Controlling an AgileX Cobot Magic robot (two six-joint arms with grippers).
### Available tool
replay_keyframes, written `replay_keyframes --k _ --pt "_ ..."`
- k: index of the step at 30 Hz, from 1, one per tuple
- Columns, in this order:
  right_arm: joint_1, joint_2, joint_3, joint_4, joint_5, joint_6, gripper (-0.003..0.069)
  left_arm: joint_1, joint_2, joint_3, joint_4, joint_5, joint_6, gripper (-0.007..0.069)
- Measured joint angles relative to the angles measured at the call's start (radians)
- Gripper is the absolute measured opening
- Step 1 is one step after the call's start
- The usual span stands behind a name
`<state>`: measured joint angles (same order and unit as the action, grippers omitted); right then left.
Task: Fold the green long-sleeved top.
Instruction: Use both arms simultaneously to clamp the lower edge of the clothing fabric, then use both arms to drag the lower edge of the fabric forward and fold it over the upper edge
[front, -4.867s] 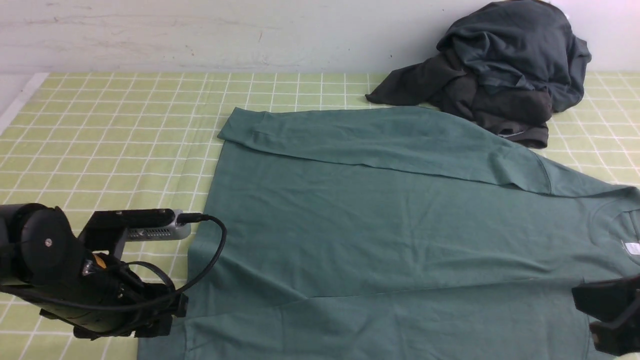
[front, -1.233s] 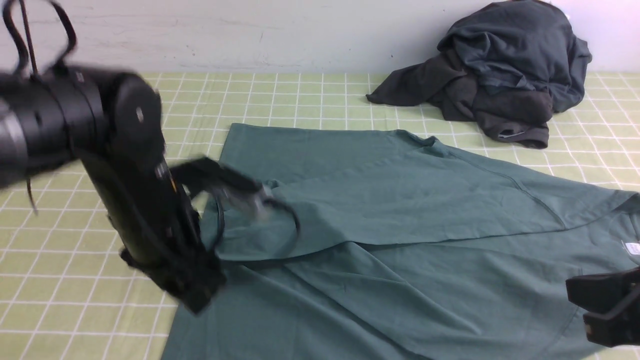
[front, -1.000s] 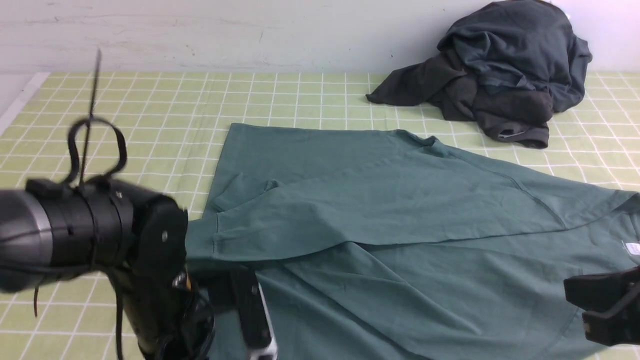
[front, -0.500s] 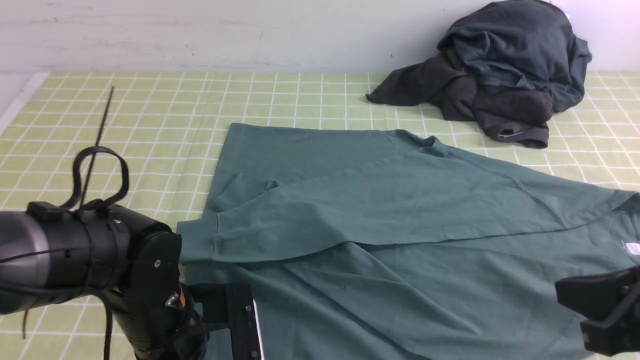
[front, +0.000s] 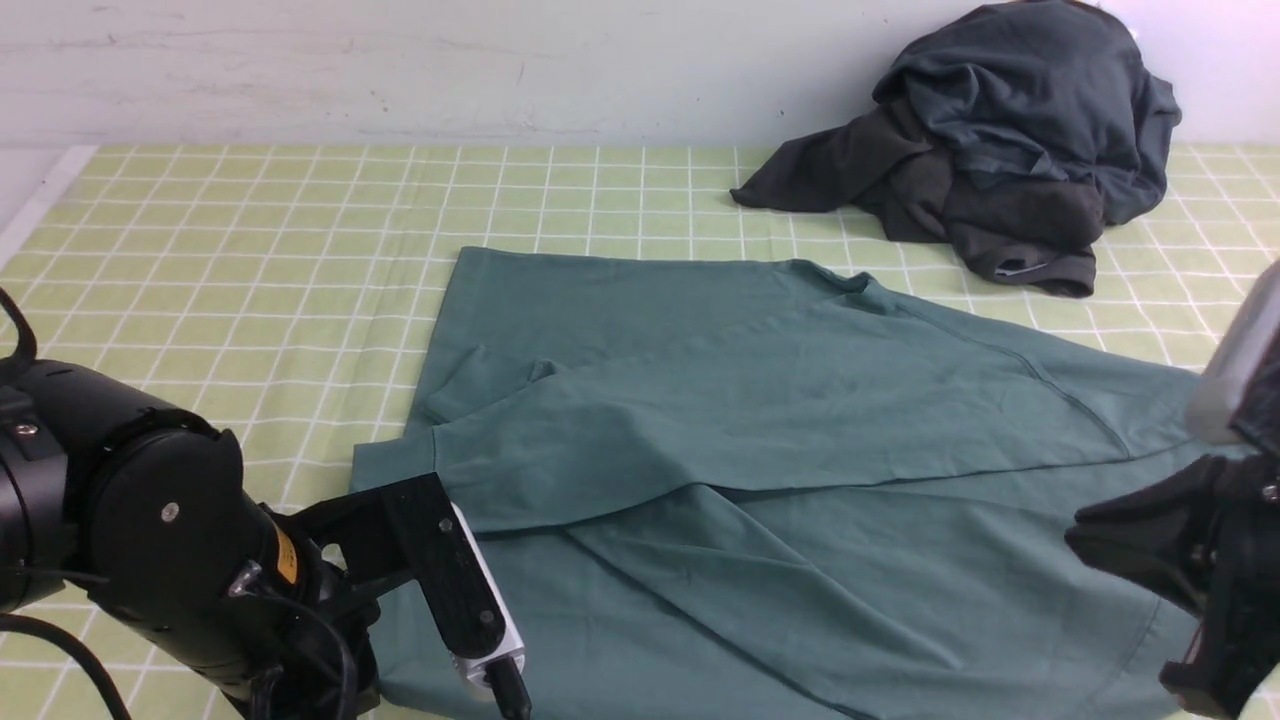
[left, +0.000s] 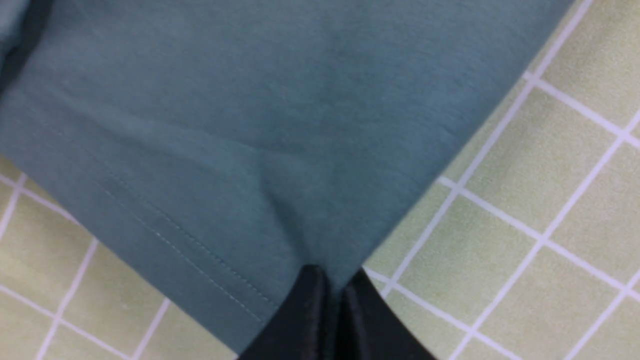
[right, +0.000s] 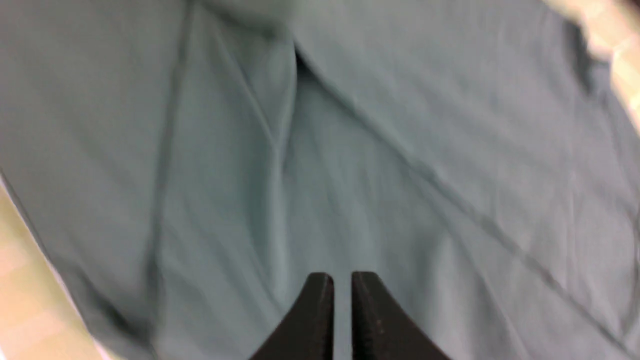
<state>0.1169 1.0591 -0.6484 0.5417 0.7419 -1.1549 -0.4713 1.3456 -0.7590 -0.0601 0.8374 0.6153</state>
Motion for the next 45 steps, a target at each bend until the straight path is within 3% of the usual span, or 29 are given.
replay_keyframes --k 3,4,7,12,24,28,31,35,40,45 --pt "0.000 0.102 -0.012 -0.287 0.000 0.086 0.0196 0.000 0.000 0.000 -0.018 0.000 -0.005 0.0006" --pt "0.000 0.102 -0.012 -0.306 0.001 0.090 0.0204 0.000 0.000 0.000 -0.020 0.000 -0.005 0.0006" --pt "0.000 0.227 -0.015 -0.630 0.015 0.131 0.0310 0.000 0.000 0.000 -0.039 0.000 -0.007 0.0006" --pt "0.000 0.323 -0.016 -0.783 0.015 0.114 0.0307 0.000 0.000 0.000 -0.063 0.000 -0.007 0.0006" --pt "0.000 0.519 -0.025 -0.878 -0.052 0.104 0.0237 0.000 0.000 0.000 -0.097 -0.003 0.003 0.0006" --pt "0.000 0.525 -0.028 -0.874 -0.042 0.113 0.0178 0.000 0.000 0.000 -0.108 -0.006 0.006 0.0006" --pt "0.000 0.518 -0.028 -0.852 -0.031 0.147 0.0095 0.000 0.000 0.000 -0.118 -0.002 -0.009 0.0006" --pt "0.000 0.501 -0.029 -0.837 -0.049 0.217 0.0005 0.001 0.000 -0.006 -0.131 0.022 -0.051 0.0006" --pt "0.000 0.492 -0.101 -0.833 0.003 0.321 -0.0003 0.049 0.000 -0.081 -0.137 0.099 -0.160 0.0006" --pt "0.000 0.492 -0.319 -0.832 0.105 0.638 -0.0005 0.158 0.002 -0.254 -0.141 0.119 -0.304 0.0006"
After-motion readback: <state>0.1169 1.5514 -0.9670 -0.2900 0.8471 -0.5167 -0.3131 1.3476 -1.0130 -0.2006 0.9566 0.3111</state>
